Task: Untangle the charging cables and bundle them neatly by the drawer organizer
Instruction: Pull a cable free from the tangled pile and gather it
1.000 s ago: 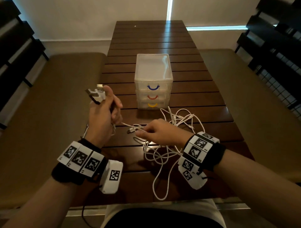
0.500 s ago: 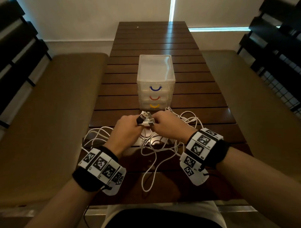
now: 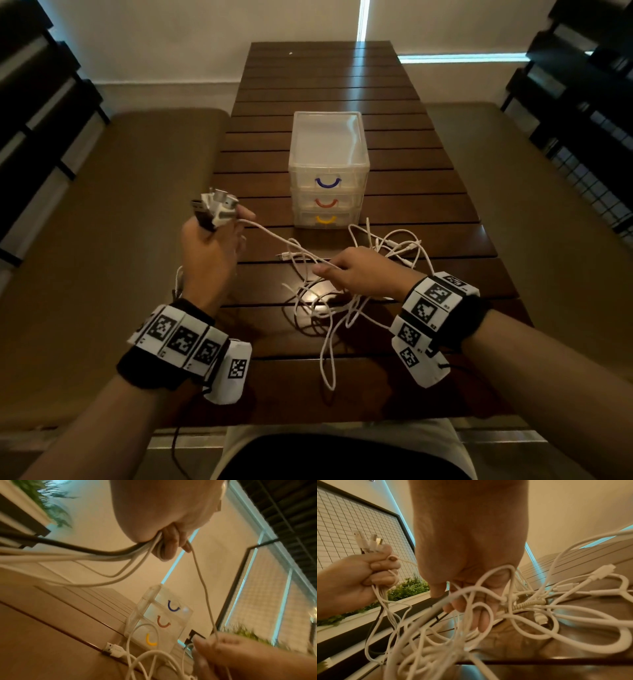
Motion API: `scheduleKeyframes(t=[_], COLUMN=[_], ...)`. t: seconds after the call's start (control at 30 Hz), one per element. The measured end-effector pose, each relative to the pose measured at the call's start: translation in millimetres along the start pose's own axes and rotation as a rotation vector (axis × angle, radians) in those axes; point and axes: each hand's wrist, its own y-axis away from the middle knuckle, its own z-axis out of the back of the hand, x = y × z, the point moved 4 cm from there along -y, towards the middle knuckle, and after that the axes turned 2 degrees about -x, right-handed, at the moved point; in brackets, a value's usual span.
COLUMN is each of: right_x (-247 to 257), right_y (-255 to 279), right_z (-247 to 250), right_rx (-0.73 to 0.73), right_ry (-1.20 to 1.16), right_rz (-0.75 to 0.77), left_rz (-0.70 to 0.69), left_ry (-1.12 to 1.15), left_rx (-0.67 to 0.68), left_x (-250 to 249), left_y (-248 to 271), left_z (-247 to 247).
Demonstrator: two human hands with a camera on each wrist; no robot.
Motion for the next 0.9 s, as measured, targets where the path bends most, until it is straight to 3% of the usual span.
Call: scheduleKeyframes(t=[0.13,0.23,0.33,0.43,0.5,0.67,0.9], right_x=[0.9,1.8,4.1,15.7,23.4,16.3,15.9], right_y=[0.6,-0.4,-2.7,-1.3,1.5,1.0,7.0], right_z=[2.3,-1.5,-5.8,0.3,3.3,-3.5,-0.9], right_rx=[-0.065,-0.084,-0.072,-0.09,-0.072,0.016,0.08], right_ry=[0.049,0.161,0.196,0.257,0.291,0.216,-0.059], right_rz=[-0.053,-0.1,-0.162,-0.097,-0.053,-0.057,0.014], left_rz=[0.061,-0.076,-0.309,-0.285,-0.257,-0.245,-0.334], left_ry=[-0.265,-0.52,-0.493,-0.614,-0.782,-0.916,-0.815], left_rx=[0.012,0.137,0.314,0.546,0.603,0.633,0.435], left_x=[18.5,20.1,11.0,21.6,27.0,25.0,19.2], left_y=[-7.3,3.3,19.4,30.5,32.8,24.8,20.5], left_z=[0.9,-10.7,-29.7,-48.2,-54.3,-56.8,-44.9])
